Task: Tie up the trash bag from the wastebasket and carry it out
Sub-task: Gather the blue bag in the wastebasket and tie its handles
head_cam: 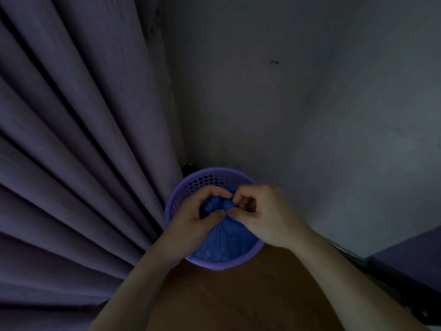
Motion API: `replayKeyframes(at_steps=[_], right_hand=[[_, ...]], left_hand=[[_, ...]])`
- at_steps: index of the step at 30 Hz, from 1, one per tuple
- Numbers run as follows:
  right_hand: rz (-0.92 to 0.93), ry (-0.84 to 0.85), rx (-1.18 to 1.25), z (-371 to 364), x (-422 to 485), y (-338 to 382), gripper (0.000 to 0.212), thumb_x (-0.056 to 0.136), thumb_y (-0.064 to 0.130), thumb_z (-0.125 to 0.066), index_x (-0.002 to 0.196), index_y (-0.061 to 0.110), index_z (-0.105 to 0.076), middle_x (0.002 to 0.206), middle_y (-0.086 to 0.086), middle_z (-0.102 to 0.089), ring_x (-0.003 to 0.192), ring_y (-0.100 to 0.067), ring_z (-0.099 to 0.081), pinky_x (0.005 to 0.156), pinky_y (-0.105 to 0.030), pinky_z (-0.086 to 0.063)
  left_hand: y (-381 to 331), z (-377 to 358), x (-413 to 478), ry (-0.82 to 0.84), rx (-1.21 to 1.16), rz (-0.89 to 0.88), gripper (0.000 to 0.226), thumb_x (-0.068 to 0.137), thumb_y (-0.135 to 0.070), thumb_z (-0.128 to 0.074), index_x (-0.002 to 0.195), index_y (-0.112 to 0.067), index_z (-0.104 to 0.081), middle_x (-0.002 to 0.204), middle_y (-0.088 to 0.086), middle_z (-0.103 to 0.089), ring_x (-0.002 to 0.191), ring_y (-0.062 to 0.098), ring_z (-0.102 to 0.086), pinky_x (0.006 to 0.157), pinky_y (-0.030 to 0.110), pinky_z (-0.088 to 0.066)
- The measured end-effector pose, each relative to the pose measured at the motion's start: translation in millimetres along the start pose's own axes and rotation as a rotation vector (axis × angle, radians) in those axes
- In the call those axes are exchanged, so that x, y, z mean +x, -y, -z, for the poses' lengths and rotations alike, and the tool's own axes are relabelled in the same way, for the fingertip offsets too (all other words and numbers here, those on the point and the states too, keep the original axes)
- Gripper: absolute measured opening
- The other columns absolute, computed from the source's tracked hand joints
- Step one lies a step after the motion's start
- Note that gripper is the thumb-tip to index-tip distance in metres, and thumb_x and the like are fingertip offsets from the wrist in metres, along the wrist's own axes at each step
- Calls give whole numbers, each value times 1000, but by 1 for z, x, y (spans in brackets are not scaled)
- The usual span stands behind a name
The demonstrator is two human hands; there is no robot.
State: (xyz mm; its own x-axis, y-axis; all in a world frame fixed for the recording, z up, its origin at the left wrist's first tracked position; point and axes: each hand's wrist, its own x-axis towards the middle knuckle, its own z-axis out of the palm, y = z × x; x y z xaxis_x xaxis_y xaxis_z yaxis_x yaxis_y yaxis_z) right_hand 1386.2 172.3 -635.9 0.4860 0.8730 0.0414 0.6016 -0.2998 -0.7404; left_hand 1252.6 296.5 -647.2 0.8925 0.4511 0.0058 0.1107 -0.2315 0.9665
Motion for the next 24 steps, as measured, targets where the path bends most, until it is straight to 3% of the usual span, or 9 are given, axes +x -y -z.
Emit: replayKeyframes(at_steps=[2,4,8,11,16,18,20,22,24], right_hand=[[-13,-28,80,0,1,2,13,89,27,-71,76,23,-69,62,17,-63,62,2,-60,57,-13,-43],[11,-73,87,-3,2,4,17,91,24,-68,75,20,-69,63,14,-63,63,-1,-60,56,-13,-42],[44,-81,63,-10,2,10,18,99,23,-55,81,19,-59,80,8,-56,76,-5,-55,66,-12,-42],[-75,-37,242,-9,3,10,29,101,28,-50,79,11,-56,73,-2,-53,65,-7,-51,63,-22,-42],[-128,-60,397,0,6,8,35,100,30,-54,70,13,-54,51,9,-45,54,-10,-48,61,-29,-44],[-165,-38,554,7,6,8,23,98,24,-59,80,9,-63,49,9,-45,50,-10,-46,65,-29,-51],[-235,7,707,17,4,9,10,93,17,-65,91,8,-67,48,8,-42,45,-9,-39,58,-28,-53],[-309,49,629,26,1,5,12,87,20,-72,92,9,-70,49,6,-44,43,-9,-37,45,-24,-42],[-346,135,354,34,-3,-2,19,85,30,-74,83,11,-72,50,7,-50,43,-9,-42,44,-22,-37]], left_hand=[[7,1,2,-46,73,-28,38,89,12,-55,109,-19,-63,103,-16,-69,94,-5,-65,78,10,-48],[11,-1,2,-64,134,-44,39,87,8,-55,111,-22,-63,111,-12,-68,107,1,-63,87,14,-48],[15,-6,5,-63,174,-37,32,83,-5,-54,109,-18,-64,106,-5,-71,101,7,-65,90,28,-53],[17,-6,8,-58,193,-23,32,86,2,-58,107,-20,-66,105,-7,-71,100,5,-65,91,34,-53],[18,-5,9,-95,163,-27,19,87,-15,-57,103,-19,-67,100,-5,-72,94,7,-67,85,31,-55],[19,0,10,-123,152,-33,14,92,-12,-59,101,-19,-67,99,-6,-72,92,5,-67,82,26,-54],[19,4,10,-146,153,-44,18,95,-8,-59,97,-25,-65,97,-10,-71,90,1,-66,78,16,-51],[20,8,9,-147,144,-41,19,96,-10,-58,96,-29,-64,98,-13,-71,90,-2,-66,77,12,-49],[23,11,9,-141,151,-41,21,97,-10,-58,99,-31,-63,102,-16,-69,94,-5,-64,80,10,-48]])
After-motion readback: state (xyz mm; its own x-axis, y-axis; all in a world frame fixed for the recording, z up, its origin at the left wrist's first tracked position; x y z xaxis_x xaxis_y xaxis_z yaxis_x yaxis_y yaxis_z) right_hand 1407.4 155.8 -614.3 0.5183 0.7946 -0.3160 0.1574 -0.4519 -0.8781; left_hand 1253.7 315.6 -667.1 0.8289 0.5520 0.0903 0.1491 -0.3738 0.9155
